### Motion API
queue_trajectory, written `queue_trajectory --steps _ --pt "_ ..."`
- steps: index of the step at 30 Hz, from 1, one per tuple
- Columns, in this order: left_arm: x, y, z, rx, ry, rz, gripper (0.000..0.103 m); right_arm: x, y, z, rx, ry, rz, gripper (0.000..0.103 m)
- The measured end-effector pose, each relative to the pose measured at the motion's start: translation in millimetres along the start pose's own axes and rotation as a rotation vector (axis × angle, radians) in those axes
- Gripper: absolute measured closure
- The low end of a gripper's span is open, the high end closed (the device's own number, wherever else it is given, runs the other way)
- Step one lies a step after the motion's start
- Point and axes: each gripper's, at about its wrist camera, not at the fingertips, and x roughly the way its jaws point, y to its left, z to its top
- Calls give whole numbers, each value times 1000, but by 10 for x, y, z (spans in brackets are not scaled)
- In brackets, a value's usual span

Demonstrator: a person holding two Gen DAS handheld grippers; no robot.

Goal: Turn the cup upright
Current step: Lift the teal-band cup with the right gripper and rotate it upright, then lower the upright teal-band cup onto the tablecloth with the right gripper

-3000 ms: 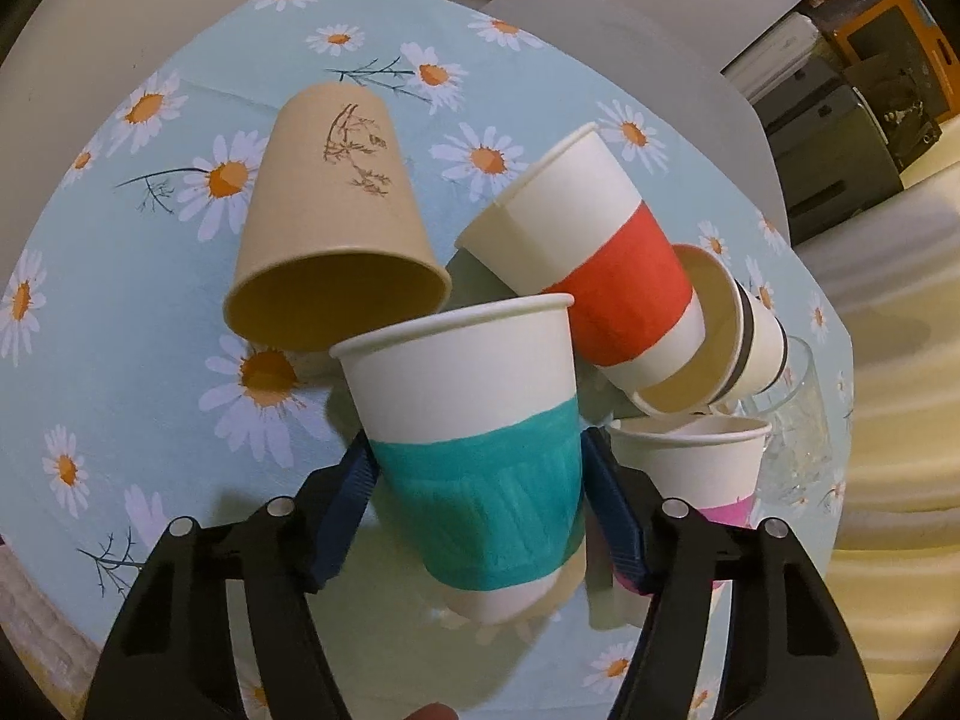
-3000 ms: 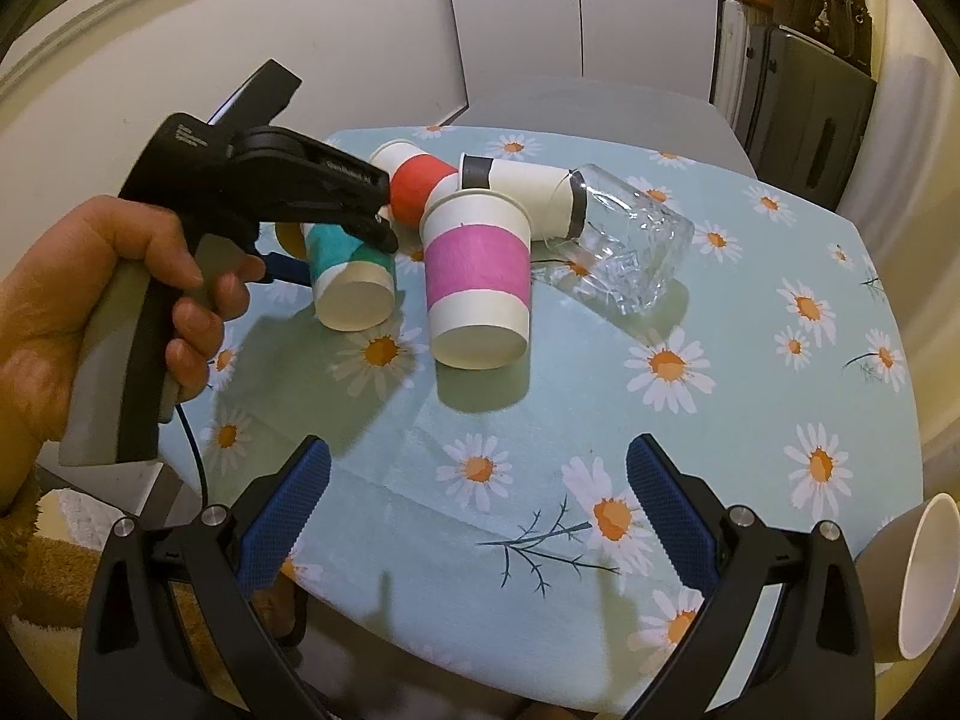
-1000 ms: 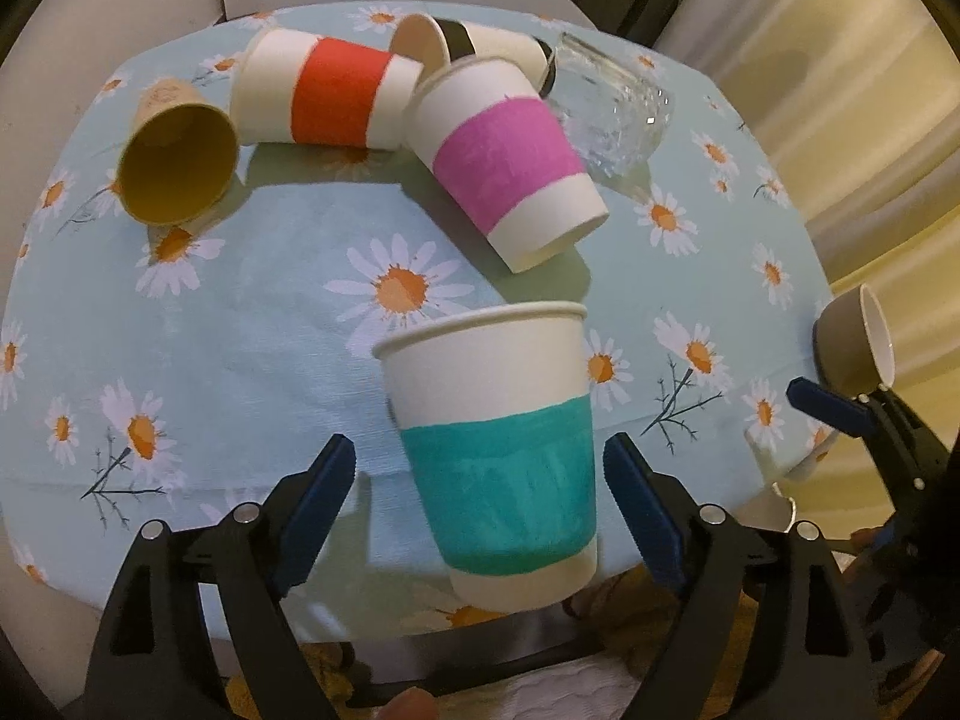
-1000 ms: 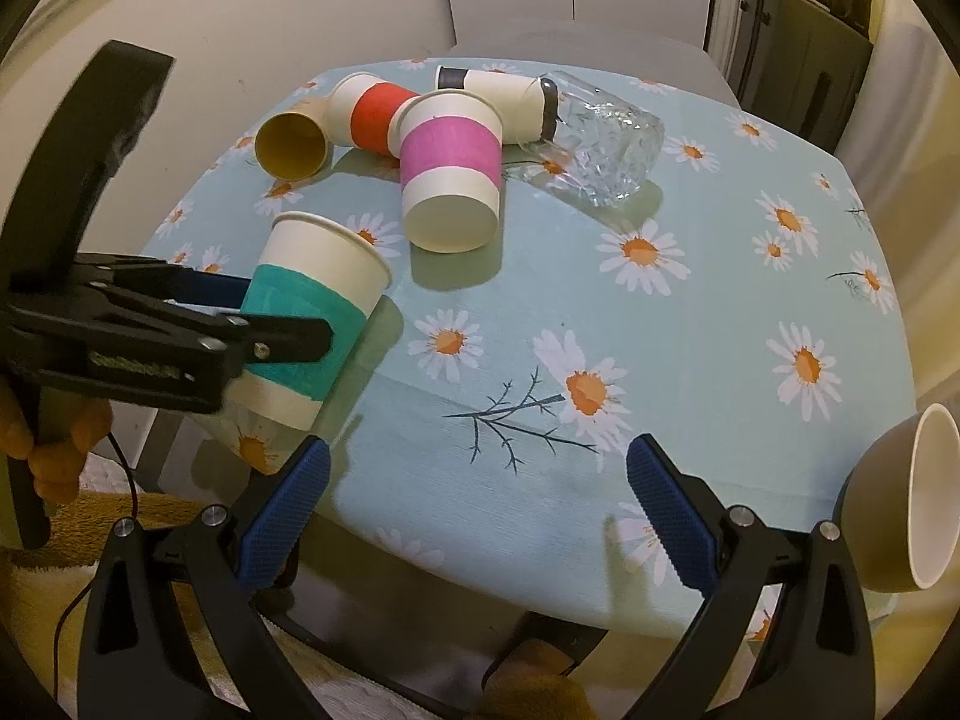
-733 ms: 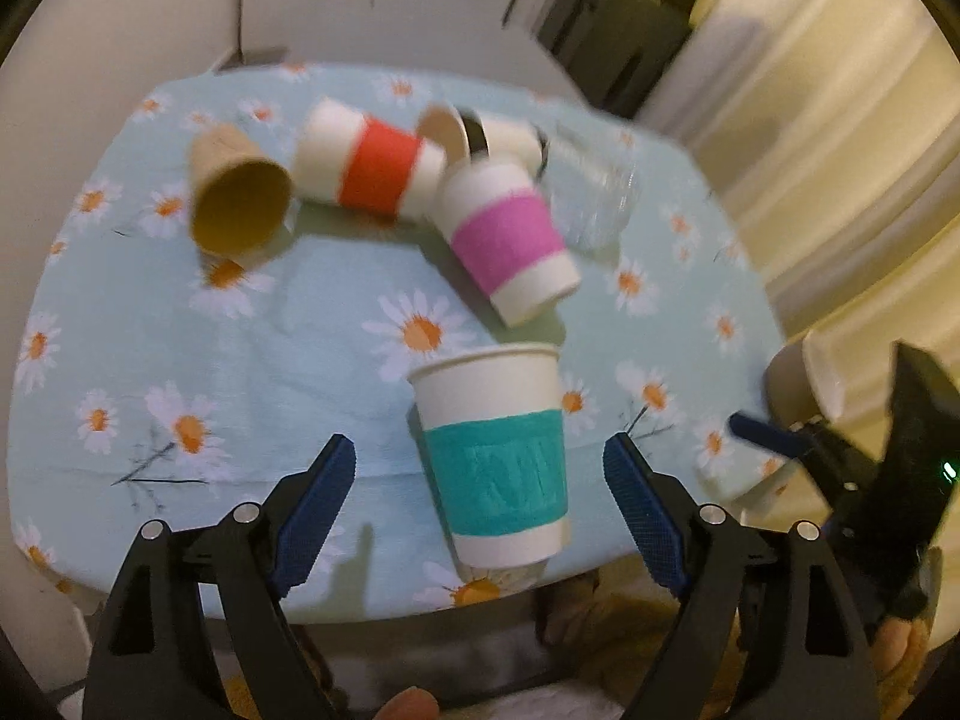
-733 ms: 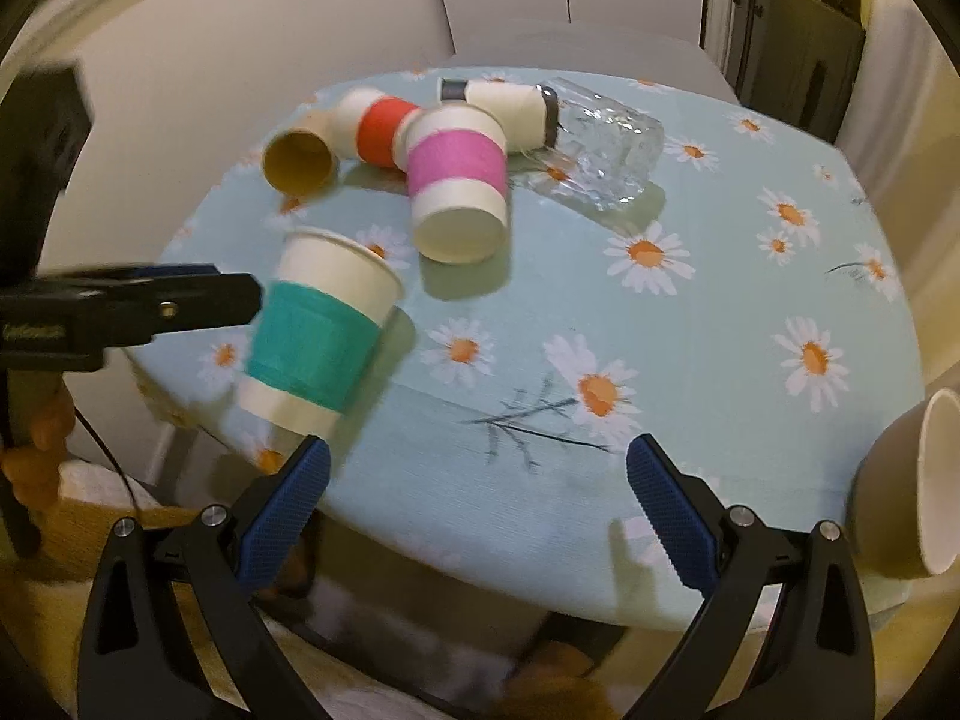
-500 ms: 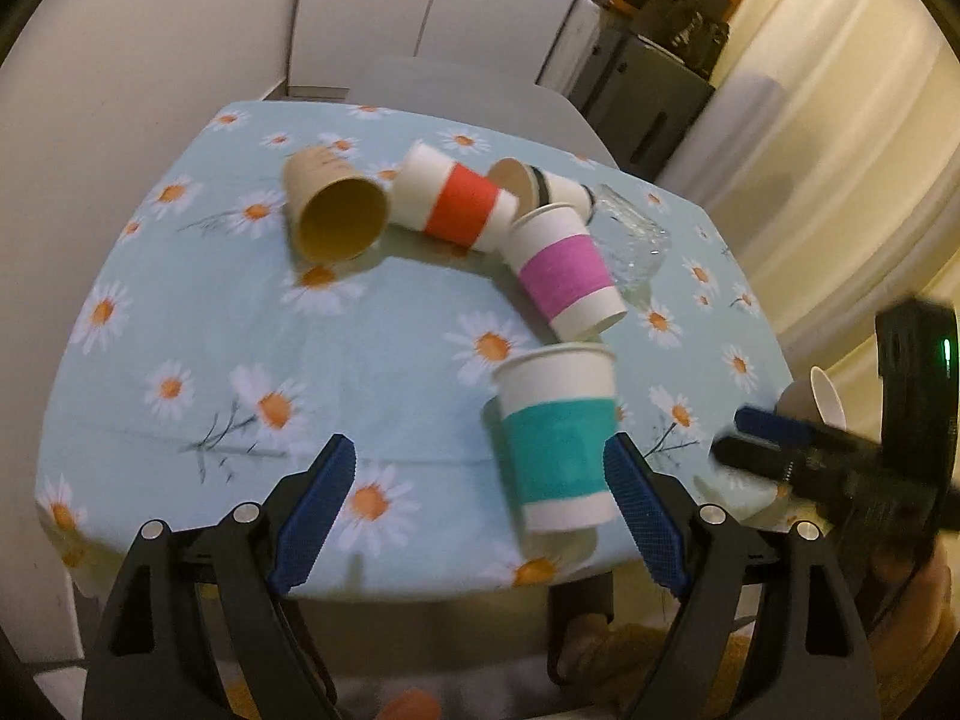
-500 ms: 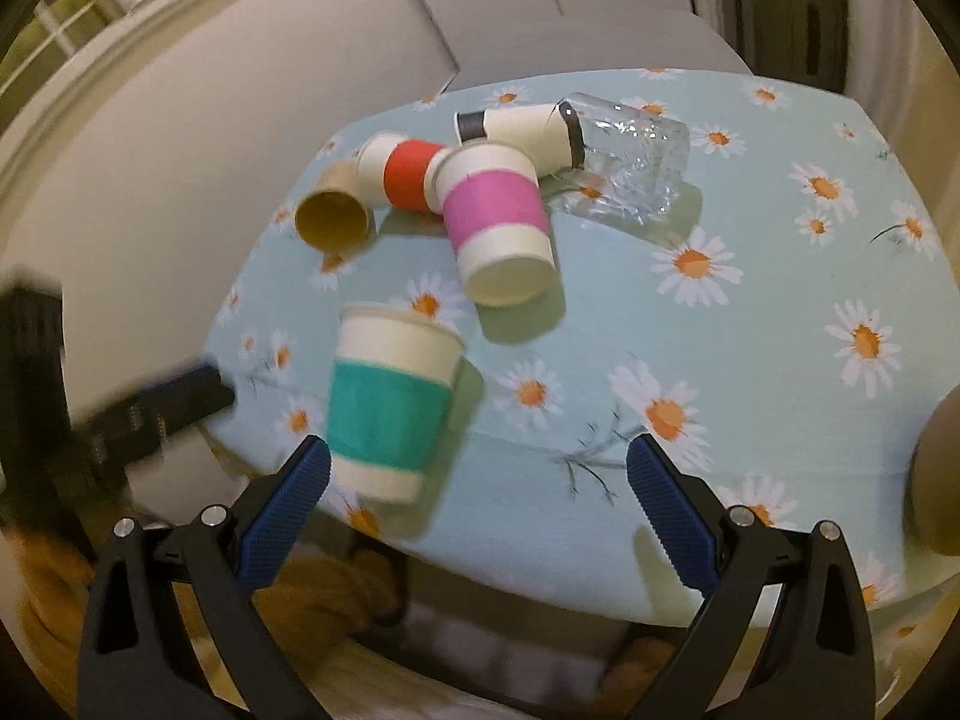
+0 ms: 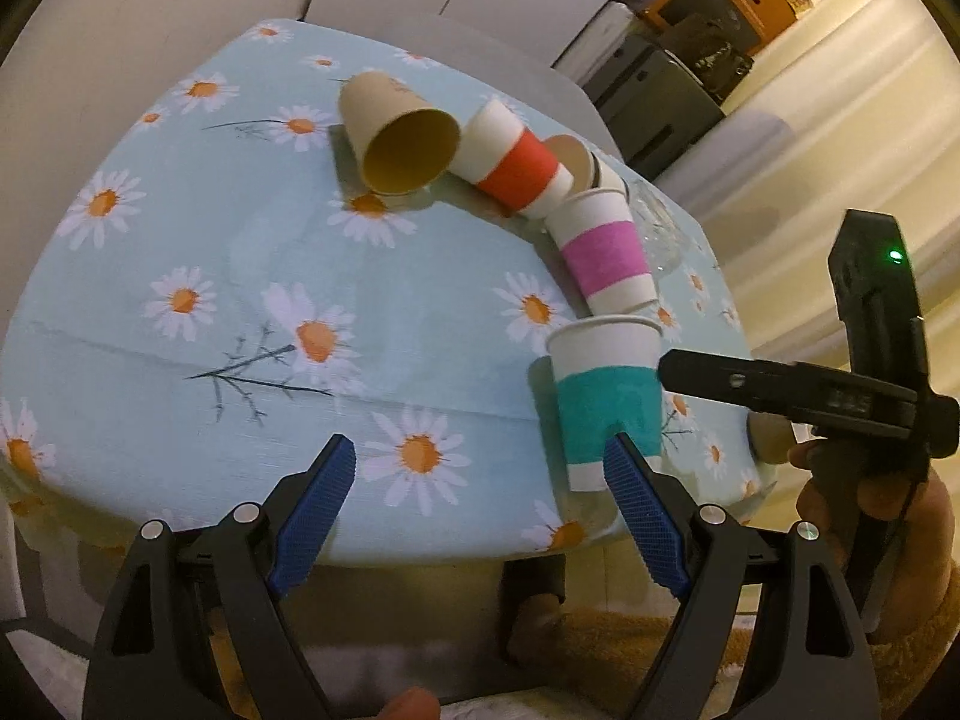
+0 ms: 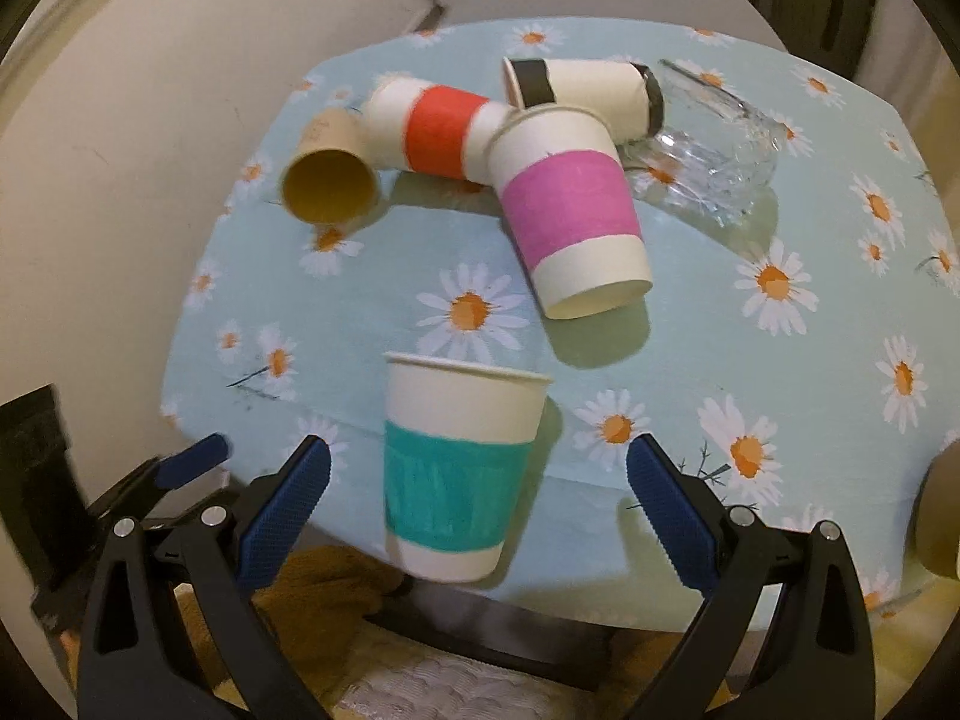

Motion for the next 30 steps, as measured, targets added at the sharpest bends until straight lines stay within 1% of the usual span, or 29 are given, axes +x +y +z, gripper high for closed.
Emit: queue_trajectory --steps 3,5,6,7,10,13,15,23,27,30 --pt "-38 56 8 -24 -4 -9 20 99 29 37 -6 30 -27 11" --pt "-79 94 14 -39 -15 -21 20 158 55 50 -7 45 -29 14" --pt "-100 112 22 -47 -21 -26 20 173 60 60 -6 49 -33 19" --pt "-115 132 25 -55 -25 -29 20 190 76 63 -6 52 -34 22" --pt "-128 180 35 -78 -27 -36 20 245 106 83 -9 69 -41 26" --pt "-131 182 50 -84 -30 -39 20 308 127 98 -8 80 -47 27" --pt "-133 171 53 -81 -31 -41 20 341 127 110 -4 87 -44 32" --pt "-127 188 51 -86 -31 -35 20 377 134 138 -10 92 -38 35" --pt "-125 195 59 -86 -32 -30 20 278 122 104 -16 61 -40 35" --pt "-118 198 60 -87 -33 -27 20 130 146 53 -33 3 -34 35"
